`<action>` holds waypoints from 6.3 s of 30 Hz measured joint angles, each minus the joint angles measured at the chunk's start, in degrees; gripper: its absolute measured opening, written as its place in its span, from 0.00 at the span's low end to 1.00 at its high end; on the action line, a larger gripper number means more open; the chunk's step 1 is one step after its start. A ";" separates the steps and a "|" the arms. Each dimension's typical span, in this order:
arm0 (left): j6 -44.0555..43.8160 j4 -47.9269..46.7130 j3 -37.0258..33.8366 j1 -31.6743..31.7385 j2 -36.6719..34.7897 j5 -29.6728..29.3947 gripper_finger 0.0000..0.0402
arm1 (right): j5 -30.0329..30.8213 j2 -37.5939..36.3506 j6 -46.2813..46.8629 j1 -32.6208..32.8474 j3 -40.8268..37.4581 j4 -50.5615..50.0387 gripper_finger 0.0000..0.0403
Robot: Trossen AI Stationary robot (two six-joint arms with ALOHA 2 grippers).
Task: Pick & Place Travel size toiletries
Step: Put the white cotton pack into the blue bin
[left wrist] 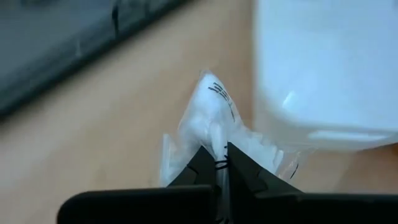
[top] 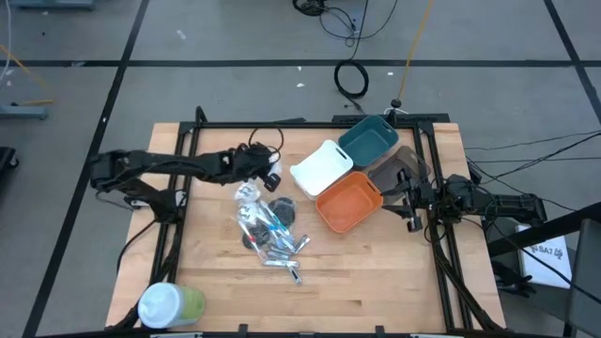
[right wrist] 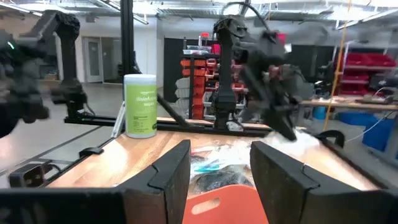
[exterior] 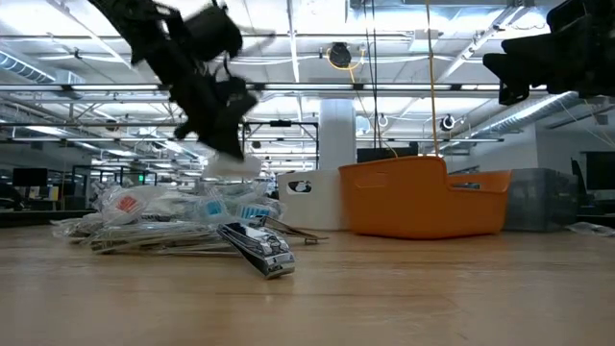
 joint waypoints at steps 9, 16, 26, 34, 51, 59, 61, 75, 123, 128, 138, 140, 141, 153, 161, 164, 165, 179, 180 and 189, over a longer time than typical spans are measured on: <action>36.87 21.10 0.02 -9.98 -6.70 -1.17 0.02 | 0.67 0.20 8.28 0.04 -0.02 8.71 0.39; 48.64 32.73 0.04 -11.32 -1.93 11.80 0.02 | 0.84 0.33 13.94 0.04 -0.02 13.91 0.39; 54.66 46.04 0.11 -11.52 7.15 16.00 0.03 | 21.90 4.81 8.18 0.00 0.00 11.58 0.39; 57.65 45.40 7.24 -10.38 14.33 15.55 0.03 | 23.24 19.93 10.97 0.02 1.13 20.46 0.55; 59.79 40.55 16.98 -10.40 20.98 15.57 0.01 | 20.06 54.21 9.16 -0.04 13.87 39.96 0.73; 59.63 39.35 16.98 -10.49 20.86 15.54 0.02 | 17.03 62.88 6.88 -0.02 19.70 41.54 0.74; 59.26 39.10 16.98 -10.49 20.86 15.54 0.01 | 17.05 64.35 6.59 -0.02 20.93 41.78 0.73; 57.73 38.98 16.98 -10.49 20.86 15.51 0.01 | 17.01 66.10 6.25 -0.02 22.10 41.38 0.32; 14.45 19.65 -6.45 -11.51 -6.84 -19.96 0.52 | 26.14 66.24 1.38 -36.42 22.12 15.25 0.04; 13.86 19.80 -6.69 -10.67 -6.81 -19.92 0.52 | 24.53 66.89 -0.10 -37.61 22.12 16.06 0.17; 14.77 20.08 -6.69 -10.74 -6.80 -19.89 0.52 | 21.77 66.86 0.55 -37.64 22.12 19.49 0.55; 14.74 20.06 -6.69 -10.80 -6.79 -19.89 0.52 | 23.19 66.86 -0.68 -37.81 22.12 19.45 0.61; 14.73 20.06 -6.69 -10.88 -6.79 -19.88 0.52 | 24.13 66.86 -0.97 -37.85 22.12 19.47 0.63; 8.96 5.58 -3.72 -14.44 -6.77 -7.50 0.52 | 6.80 61.69 4.78 -37.77 22.12 19.93 0.73; -14.06 -23.64 0.72 -16.12 -6.77 -7.89 0.52 | -2.29 54.55 6.81 -36.43 22.12 19.95 0.70; -22.66 -31.55 0.72 -15.76 -6.37 -7.70 0.52 | -2.29 53.28 6.80 -34.81 22.12 19.88 0.70; -23.76 -33.58 0.72 -15.79 -5.96 -7.24 0.52 | -2.29 53.11 6.73 -34.35 22.12 19.90 0.70; -6.53 -37.06 -1.67 -19.78 0.71 -2.80 0.52 | -2.30 52.99 5.14 -32.06 22.12 19.45 0.70; -6.43 -37.06 -1.73 -19.77 1.53 -2.86 0.52 | -2.30 52.99 5.11 -32.06 22.12 19.48 0.70; -2.24 -35.02 -1.84 -18.09 7.09 -4.98 0.51 | -2.31 52.99 5.11 -32.09 22.12 19.47 0.70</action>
